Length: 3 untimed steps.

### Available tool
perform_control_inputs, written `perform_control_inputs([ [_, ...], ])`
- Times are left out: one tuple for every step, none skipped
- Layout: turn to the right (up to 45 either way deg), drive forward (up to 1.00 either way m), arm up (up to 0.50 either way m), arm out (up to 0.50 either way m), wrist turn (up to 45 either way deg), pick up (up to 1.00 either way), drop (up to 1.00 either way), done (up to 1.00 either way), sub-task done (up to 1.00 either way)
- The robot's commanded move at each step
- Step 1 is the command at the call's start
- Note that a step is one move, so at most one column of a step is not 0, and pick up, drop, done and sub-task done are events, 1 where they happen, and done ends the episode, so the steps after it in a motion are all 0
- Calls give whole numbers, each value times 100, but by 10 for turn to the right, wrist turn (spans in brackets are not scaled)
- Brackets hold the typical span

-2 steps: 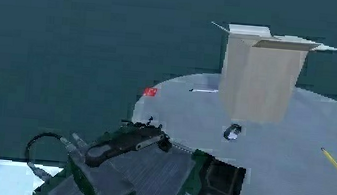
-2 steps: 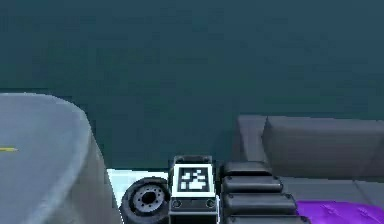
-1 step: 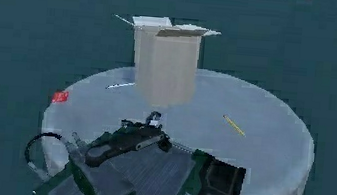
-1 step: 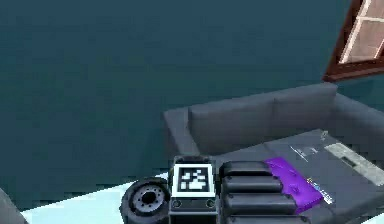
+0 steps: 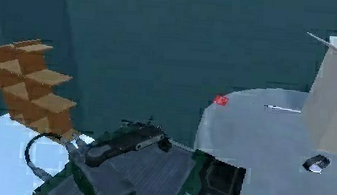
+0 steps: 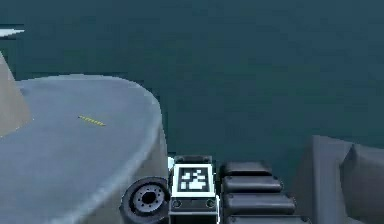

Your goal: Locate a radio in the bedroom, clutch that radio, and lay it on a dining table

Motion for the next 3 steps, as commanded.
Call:
perform_control_inputs([
  [-450,0,0,0,0,0,0,0,0],
  [-60,0,0,0,0,0,0,0,0],
  [0,0,0,48,0,0,0,0,0],
])
